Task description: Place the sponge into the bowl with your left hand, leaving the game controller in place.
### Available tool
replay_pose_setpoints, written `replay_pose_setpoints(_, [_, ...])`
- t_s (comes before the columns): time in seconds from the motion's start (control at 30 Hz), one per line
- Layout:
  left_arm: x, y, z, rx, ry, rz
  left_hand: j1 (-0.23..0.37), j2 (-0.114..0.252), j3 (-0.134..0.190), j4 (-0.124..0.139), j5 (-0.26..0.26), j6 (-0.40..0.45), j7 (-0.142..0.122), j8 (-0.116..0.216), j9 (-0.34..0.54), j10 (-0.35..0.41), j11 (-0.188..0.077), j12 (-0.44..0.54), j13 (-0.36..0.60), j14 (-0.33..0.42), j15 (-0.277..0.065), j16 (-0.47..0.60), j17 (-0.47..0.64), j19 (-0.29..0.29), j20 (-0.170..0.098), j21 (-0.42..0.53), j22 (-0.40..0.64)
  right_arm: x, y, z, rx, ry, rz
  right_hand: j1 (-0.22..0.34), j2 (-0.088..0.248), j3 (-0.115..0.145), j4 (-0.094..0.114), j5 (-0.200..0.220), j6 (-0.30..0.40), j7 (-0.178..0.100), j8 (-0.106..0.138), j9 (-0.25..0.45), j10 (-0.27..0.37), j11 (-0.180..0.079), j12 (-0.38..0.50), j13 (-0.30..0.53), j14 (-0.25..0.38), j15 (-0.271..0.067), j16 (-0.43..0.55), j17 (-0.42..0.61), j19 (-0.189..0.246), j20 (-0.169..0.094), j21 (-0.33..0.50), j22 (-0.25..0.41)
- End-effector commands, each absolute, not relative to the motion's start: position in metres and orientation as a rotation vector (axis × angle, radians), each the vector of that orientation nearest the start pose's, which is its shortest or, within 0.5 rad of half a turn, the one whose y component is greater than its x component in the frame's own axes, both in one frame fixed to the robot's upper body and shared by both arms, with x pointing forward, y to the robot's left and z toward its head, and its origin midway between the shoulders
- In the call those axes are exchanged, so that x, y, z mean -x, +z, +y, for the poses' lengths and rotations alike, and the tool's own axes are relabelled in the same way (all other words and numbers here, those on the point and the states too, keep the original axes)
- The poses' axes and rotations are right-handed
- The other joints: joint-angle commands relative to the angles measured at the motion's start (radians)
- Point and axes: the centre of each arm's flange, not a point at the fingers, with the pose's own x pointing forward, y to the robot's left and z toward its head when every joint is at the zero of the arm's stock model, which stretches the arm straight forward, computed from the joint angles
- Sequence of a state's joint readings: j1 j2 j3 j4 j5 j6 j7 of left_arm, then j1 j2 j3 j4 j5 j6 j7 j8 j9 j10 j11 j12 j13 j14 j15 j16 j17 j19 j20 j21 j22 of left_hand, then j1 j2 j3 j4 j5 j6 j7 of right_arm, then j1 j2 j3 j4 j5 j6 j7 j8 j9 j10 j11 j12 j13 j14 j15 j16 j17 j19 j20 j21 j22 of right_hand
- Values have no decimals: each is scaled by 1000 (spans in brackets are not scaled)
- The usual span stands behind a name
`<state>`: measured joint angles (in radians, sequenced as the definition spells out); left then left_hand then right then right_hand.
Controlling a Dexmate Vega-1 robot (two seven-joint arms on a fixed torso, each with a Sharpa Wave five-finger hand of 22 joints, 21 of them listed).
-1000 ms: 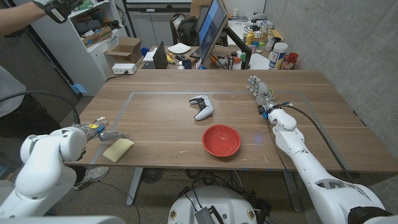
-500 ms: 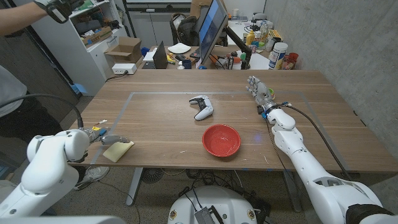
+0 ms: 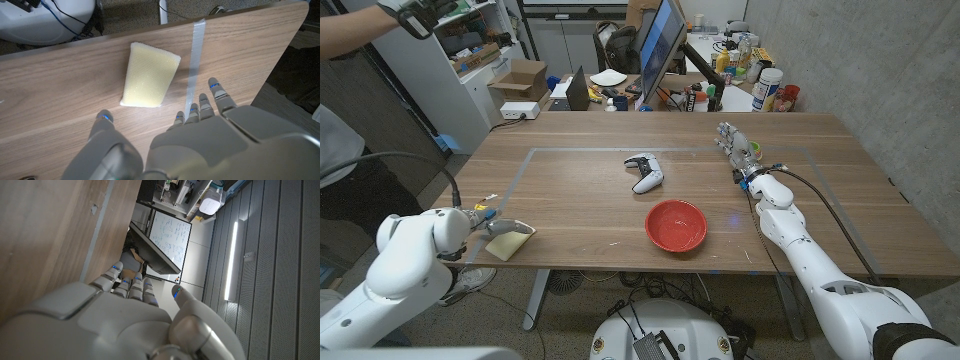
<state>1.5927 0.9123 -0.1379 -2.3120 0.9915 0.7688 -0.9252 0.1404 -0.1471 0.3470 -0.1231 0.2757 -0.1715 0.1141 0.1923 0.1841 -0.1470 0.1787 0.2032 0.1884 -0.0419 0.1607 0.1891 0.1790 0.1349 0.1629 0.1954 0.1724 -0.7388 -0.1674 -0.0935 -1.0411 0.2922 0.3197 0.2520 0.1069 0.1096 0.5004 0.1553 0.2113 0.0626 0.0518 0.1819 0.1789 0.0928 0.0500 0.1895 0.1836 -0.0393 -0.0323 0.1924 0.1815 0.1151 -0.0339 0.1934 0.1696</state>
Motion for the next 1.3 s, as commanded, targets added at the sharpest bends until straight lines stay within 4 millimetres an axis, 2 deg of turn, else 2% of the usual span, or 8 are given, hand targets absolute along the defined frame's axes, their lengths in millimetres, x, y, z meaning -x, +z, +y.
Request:
replay_pose_setpoints(0.03, [-451,-77,400,-1534,41,501,11,-1,-8,0,6,-46,94,3,1,4,1,6,6,5,-4,6,4,-1,9,-3,3,-693,-23,-263,-38,228,-625,-15,42,-1,-6,3,4,3,7,3,8,-1,6,4,7,0,-3,2,9,-67,6,4])
replay_pose_setpoints(0.77, [-466,-73,371,-1702,-20,596,32,-5,-17,-9,15,-50,94,1,1,-1,-3,3,6,1,-8,4,4,-1,10,-4,3,-706,-23,-276,-57,220,-626,-18,42,0,-6,4,7,0,8,3,11,-3,7,4,10,-2,-3,2,11,-68,6,4])
replay_pose_setpoints(0.9, [-468,-75,366,-1752,-15,624,71,7,-11,-22,21,-36,92,9,1,18,-7,9,7,11,-9,8,4,19,13,4,3,-708,-24,-277,-58,211,-635,-19,43,0,-6,4,8,0,8,3,13,-3,7,4,14,-2,-2,2,12,-68,7,4])
replay_pose_setpoints(0.97, [-468,-76,365,-1766,14,619,145,18,-2,-39,27,-12,87,17,1,87,-12,30,8,58,-20,19,4,73,12,18,5,-709,-24,-278,-66,216,-638,-18,43,0,-7,4,9,-1,9,3,13,-4,7,4,15,-3,-2,1,14,-68,7,4])
replay_pose_setpoints(1.07, [-469,-78,363,-1793,39,645,269,22,2,-41,21,12,90,12,1,192,-30,50,7,170,-54,32,3,243,6,61,9,-710,-22,-278,-66,216,-643,-18,43,1,-7,4,11,-2,10,3,17,-4,9,4,17,-4,-2,1,16,-68,8,4])
replay_pose_setpoints(1.13, [-470,-79,363,-1769,53,643,339,25,0,-39,12,27,82,10,1,272,-45,62,8,261,-82,42,3,370,-32,93,12,-710,-21,-277,-60,219,-644,-18,43,2,-7,5,13,-3,10,3,20,-4,10,4,19,-5,-1,1,17,-69,8,4])
replay_pose_setpoints(1.17, [-469,-79,363,-1782,78,636,389,33,2,-38,3,44,78,12,2,312,-51,63,8,332,-118,51,2,455,-66,115,13,-710,-21,-277,-58,224,-642,-18,44,2,-7,5,13,-4,10,3,21,-4,10,4,20,-5,-1,1,18,-69,9,4])
replay_pose_setpoints(1.3, [-467,-79,364,-1745,120,621,482,58,3,-28,-11,100,93,18,3,477,-86,82,8,541,-212,82,3,627,-144,157,14,-711,-20,-277,-48,223,-642,-19,44,2,-7,5,14,-4,10,3,24,-2,11,4,21,-5,-1,1,18,-69,8,4])
